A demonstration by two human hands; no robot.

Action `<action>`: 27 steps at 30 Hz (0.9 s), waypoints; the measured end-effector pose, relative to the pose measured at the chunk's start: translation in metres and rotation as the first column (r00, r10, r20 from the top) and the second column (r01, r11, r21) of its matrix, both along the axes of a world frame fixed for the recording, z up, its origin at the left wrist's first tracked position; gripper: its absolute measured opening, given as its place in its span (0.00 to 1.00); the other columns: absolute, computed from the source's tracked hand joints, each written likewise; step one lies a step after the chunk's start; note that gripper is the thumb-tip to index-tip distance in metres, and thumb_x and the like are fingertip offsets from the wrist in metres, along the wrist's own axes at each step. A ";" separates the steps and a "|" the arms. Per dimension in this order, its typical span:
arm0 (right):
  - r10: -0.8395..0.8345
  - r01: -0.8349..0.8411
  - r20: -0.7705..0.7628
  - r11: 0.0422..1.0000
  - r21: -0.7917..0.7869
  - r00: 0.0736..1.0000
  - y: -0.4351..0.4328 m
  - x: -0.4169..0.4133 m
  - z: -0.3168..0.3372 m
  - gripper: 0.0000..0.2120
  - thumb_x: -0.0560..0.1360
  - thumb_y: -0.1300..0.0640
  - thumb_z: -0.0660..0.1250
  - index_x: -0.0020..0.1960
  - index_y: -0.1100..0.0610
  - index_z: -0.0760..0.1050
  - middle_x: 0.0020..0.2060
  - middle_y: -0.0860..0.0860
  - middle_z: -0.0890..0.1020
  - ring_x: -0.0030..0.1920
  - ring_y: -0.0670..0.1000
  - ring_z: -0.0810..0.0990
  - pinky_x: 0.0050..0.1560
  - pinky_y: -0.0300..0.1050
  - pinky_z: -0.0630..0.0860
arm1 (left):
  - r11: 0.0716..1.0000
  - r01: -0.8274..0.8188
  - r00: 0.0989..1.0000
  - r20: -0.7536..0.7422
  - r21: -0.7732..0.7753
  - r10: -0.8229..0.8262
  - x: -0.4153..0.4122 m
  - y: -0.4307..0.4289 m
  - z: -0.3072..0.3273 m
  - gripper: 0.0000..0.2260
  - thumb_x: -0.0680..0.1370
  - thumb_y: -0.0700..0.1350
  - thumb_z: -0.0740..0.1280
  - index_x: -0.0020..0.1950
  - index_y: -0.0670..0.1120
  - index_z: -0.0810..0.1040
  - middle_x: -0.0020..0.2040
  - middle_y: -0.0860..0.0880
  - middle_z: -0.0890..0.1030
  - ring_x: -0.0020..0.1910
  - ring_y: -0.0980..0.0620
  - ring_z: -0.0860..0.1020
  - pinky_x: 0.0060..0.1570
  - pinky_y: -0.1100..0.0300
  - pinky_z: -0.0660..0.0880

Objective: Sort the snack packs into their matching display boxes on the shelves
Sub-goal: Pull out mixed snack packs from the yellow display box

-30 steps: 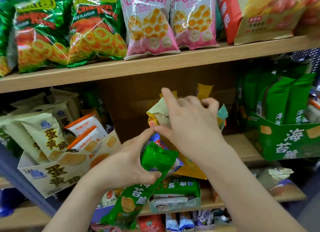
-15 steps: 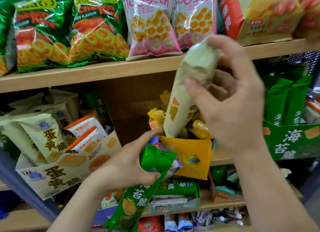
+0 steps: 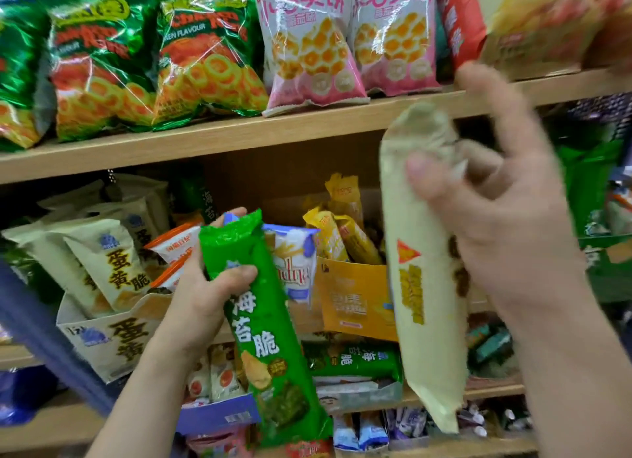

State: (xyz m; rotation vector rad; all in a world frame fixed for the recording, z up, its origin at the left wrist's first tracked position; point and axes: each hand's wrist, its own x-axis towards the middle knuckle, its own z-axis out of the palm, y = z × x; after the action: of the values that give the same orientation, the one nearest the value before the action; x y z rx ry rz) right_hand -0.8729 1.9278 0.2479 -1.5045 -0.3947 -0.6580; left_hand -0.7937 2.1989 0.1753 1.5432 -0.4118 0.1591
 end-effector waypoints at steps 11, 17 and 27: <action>0.396 -0.382 -0.295 0.918 0.106 0.870 0.039 0.006 -0.052 0.25 0.60 0.54 0.81 0.56 0.48 0.82 0.53 0.52 0.85 0.54 0.54 0.84 0.54 0.53 0.80 | 0.993 -0.064 0.980 0.184 -0.101 0.082 -0.031 -0.031 0.021 0.36 0.61 0.51 0.75 0.67 0.46 0.70 0.47 0.50 0.83 0.44 0.49 0.84 0.39 0.56 0.79; 0.471 -0.527 -0.381 0.848 -0.051 0.796 0.033 0.000 -0.054 0.26 0.62 0.52 0.78 0.60 0.45 0.79 0.54 0.47 0.82 0.58 0.52 0.80 0.58 0.52 0.77 | 0.908 -0.383 0.823 0.510 0.170 0.252 -0.045 -0.051 0.022 0.33 0.68 0.55 0.72 0.70 0.57 0.63 0.56 0.67 0.72 0.48 0.55 0.80 0.46 0.63 0.77; 0.492 -0.552 -0.406 0.833 -0.038 0.770 0.031 -0.006 -0.057 0.25 0.67 0.52 0.75 0.63 0.43 0.75 0.54 0.45 0.80 0.56 0.47 0.80 0.54 0.44 0.77 | 0.898 -0.405 0.814 0.513 0.169 0.271 -0.044 -0.074 0.020 0.09 0.76 0.62 0.61 0.56 0.67 0.67 0.49 0.50 0.75 0.44 0.48 0.76 0.40 0.47 0.75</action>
State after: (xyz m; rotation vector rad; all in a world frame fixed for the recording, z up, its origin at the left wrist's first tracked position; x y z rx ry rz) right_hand -0.8786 1.9587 0.1906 -1.5320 -0.5446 0.1216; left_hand -0.8379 2.1246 0.1952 1.8411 -0.5575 0.8139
